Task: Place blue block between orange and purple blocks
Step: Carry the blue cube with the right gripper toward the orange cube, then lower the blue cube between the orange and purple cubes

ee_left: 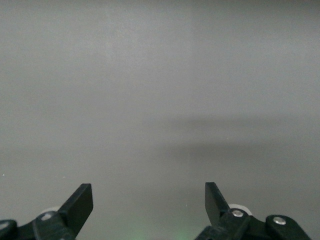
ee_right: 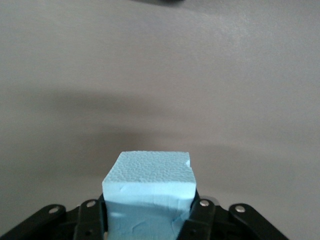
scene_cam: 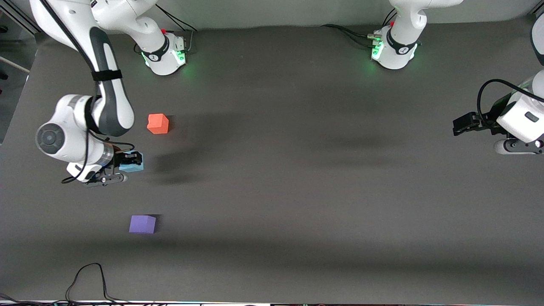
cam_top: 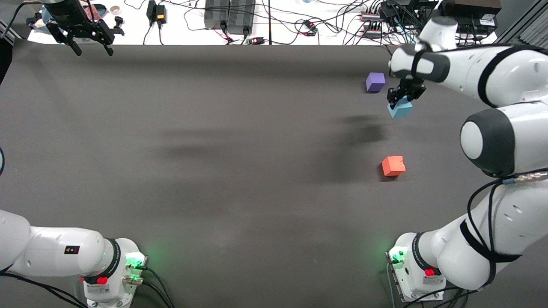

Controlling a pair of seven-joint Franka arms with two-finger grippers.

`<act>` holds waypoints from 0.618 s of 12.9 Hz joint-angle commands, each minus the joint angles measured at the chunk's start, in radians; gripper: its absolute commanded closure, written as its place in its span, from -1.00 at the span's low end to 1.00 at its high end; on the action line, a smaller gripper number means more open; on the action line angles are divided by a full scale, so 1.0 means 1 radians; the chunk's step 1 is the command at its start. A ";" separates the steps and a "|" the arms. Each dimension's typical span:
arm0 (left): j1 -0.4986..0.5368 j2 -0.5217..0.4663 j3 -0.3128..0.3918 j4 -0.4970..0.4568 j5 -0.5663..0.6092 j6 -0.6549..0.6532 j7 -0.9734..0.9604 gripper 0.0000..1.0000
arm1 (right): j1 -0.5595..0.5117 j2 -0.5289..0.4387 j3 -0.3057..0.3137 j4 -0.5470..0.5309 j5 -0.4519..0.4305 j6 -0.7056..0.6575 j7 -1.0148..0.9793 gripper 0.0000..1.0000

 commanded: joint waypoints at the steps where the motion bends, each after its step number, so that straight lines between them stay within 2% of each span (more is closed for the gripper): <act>1: 0.003 0.004 -0.004 0.010 0.003 0.006 0.011 -1.00 | 0.006 0.075 0.038 -0.051 0.098 0.140 -0.016 0.37; 5: 0.004 0.004 -0.004 0.008 0.003 0.006 0.011 -1.00 | 0.009 0.198 0.054 -0.045 0.397 0.188 -0.257 0.31; 7: 0.004 0.004 -0.004 0.007 0.001 0.006 0.011 -1.00 | 0.007 0.227 0.054 -0.040 0.488 0.188 -0.347 0.15; 8: 0.004 0.004 -0.004 0.007 0.001 0.006 0.011 -1.00 | 0.007 0.232 0.054 -0.039 0.493 0.188 -0.349 -0.34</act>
